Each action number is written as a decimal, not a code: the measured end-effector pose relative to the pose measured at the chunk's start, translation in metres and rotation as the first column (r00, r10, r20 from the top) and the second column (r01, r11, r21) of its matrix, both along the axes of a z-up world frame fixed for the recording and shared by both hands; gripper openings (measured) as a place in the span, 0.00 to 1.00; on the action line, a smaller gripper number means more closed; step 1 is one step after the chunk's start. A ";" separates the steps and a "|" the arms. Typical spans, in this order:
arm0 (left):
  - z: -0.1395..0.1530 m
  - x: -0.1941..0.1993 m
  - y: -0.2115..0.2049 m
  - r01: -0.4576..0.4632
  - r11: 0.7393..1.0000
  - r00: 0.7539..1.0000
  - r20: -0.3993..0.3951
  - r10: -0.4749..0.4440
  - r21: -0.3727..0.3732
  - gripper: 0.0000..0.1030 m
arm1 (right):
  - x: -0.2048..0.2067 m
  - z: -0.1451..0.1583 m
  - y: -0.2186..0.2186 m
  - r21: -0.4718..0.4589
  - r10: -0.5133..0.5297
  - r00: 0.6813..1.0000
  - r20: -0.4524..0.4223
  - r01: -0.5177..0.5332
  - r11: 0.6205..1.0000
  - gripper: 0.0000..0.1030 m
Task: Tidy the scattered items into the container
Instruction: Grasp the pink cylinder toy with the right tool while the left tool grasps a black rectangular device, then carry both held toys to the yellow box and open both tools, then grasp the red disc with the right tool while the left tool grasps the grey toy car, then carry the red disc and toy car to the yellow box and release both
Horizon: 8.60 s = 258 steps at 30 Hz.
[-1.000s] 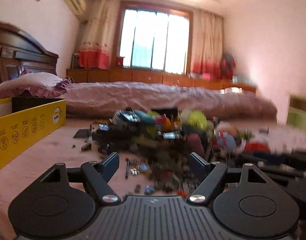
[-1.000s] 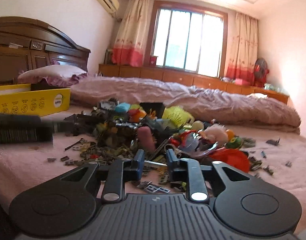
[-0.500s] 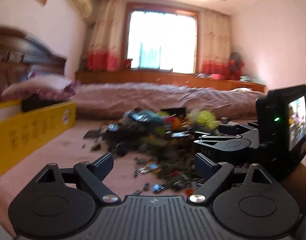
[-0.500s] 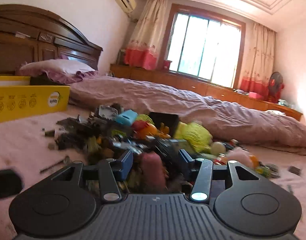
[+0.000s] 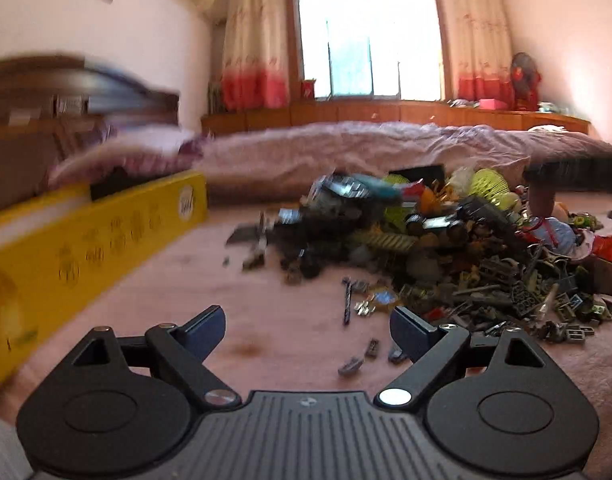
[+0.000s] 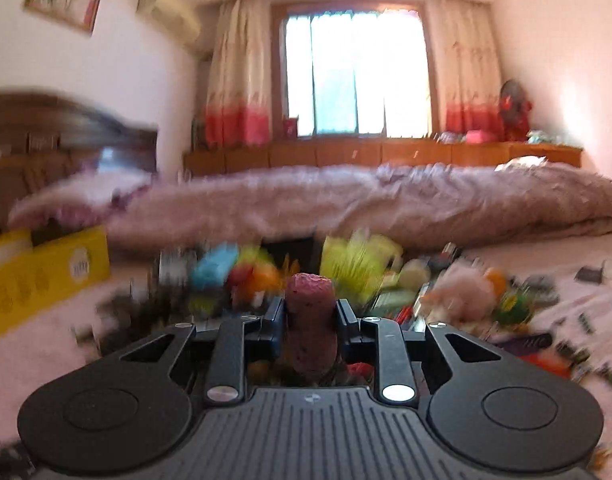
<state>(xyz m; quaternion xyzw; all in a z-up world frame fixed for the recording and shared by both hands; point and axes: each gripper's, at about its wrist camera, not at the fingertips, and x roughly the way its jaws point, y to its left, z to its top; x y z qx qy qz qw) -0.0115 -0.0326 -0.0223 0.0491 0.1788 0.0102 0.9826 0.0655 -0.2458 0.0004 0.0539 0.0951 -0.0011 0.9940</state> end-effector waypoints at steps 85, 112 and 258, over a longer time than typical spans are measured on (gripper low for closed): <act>0.083 -0.109 0.080 0.210 0.958 0.880 0.464 -0.099 -0.194 0.61 | -0.124 0.003 -0.021 0.191 0.319 0.935 -0.156 -0.288 0.938 0.27; 0.072 -0.206 0.091 -0.269 0.945 0.825 0.551 0.126 0.186 1.00 | -0.084 -0.027 0.093 0.092 0.475 0.813 -0.336 -0.474 0.876 0.94; 0.020 0.034 0.109 0.131 0.513 0.956 -0.029 -0.292 -0.848 0.61 | -0.071 0.005 -0.022 -0.034 0.134 0.988 -0.073 -0.137 0.990 0.68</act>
